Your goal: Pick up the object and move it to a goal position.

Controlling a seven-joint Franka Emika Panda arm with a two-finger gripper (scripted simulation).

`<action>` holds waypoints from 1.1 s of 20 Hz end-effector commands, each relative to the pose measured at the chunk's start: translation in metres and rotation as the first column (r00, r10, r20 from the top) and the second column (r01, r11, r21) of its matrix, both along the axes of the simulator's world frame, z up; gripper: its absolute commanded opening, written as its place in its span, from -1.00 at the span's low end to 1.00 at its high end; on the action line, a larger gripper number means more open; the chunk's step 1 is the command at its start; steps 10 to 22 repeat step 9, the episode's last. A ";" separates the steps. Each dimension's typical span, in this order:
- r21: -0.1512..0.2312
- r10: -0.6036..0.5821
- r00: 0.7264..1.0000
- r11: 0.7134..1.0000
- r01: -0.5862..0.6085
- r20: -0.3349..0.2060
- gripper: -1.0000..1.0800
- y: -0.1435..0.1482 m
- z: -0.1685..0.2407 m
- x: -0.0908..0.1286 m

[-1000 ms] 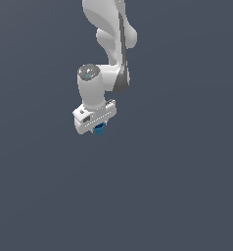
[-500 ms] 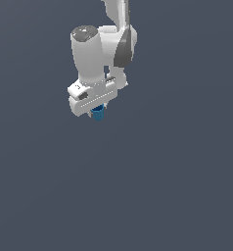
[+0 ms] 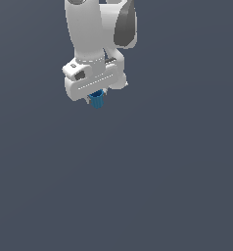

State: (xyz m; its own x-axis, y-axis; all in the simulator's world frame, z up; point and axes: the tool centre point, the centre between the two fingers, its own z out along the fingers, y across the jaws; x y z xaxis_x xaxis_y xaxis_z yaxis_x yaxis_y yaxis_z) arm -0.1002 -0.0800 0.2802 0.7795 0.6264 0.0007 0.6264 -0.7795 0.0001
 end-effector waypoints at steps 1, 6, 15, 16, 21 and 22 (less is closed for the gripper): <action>0.000 0.000 1.000 1.000 0.000 0.000 -1.00 0.000 0.010 -0.001; 0.000 -0.001 1.000 1.000 0.001 -0.001 -1.00 0.000 0.016 -0.001; 0.000 -0.001 1.000 1.000 0.001 -0.001 -1.00 0.000 0.015 0.000; 0.000 -0.001 1.000 1.000 0.001 -0.001 -1.00 0.000 0.015 0.000; 0.000 -0.001 1.000 1.000 0.001 -0.001 -1.00 0.000 0.015 0.000; 0.000 -0.001 1.000 1.000 0.001 -0.001 -1.00 0.000 0.015 0.000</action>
